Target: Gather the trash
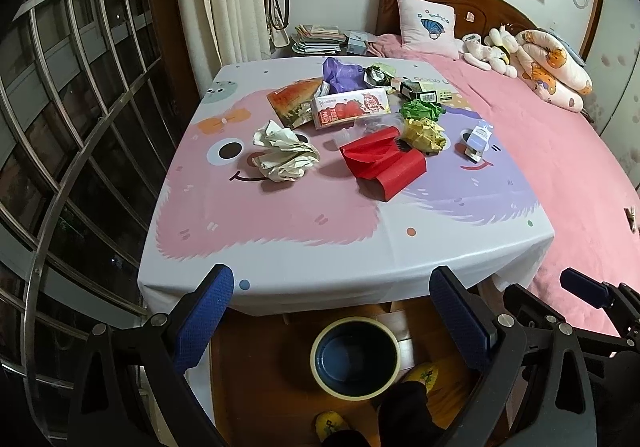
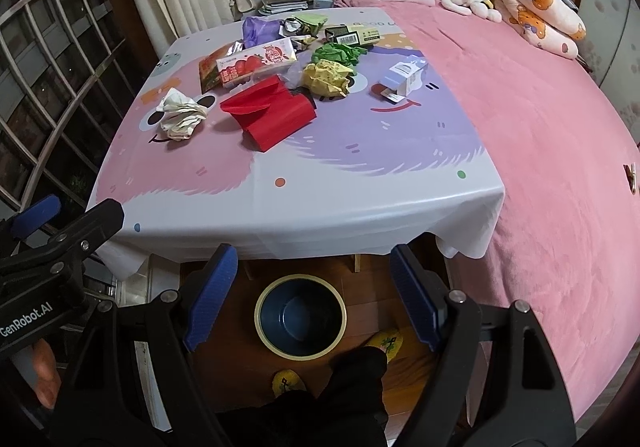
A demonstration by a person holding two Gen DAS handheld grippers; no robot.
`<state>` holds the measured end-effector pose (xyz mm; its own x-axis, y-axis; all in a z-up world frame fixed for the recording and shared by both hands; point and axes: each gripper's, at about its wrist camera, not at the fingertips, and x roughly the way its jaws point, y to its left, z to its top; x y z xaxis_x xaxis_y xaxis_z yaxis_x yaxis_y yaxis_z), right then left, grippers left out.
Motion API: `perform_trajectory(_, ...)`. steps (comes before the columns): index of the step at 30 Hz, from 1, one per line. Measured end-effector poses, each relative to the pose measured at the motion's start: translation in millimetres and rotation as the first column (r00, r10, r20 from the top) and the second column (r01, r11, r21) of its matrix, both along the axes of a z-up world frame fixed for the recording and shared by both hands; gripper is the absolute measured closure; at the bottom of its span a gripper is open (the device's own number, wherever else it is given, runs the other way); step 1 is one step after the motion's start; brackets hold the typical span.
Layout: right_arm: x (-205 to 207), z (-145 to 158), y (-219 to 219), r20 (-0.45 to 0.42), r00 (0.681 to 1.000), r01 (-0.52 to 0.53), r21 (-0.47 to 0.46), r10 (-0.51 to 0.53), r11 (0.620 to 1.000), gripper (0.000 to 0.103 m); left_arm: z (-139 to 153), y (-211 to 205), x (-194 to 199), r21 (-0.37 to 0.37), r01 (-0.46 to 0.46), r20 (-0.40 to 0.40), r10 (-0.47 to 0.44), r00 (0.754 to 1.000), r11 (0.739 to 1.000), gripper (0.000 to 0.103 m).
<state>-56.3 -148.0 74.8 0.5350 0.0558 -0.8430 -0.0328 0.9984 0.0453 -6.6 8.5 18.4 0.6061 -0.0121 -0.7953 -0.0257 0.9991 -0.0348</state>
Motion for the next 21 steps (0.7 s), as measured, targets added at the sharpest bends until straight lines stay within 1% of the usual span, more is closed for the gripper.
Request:
perform_trajectory(13, -5.0, 6.2, 3.5, 0.024, 1.0, 0.014, 0.007, -0.014, 1.0, 0.026, -0.9, 0.6, -1.1, 0.005, 0.002, -0.003, -0.002, 1.0, 1.0, 0.003)
perform_trajectory(21, -2.5, 9.6, 5.7, 0.026, 0.999, 0.019, 0.013, -0.019, 1.0, 0.026, -0.6, 2.5, 4.4, -0.015, 0.026, -0.003, -0.026, 1.0, 1.0, 0.003)
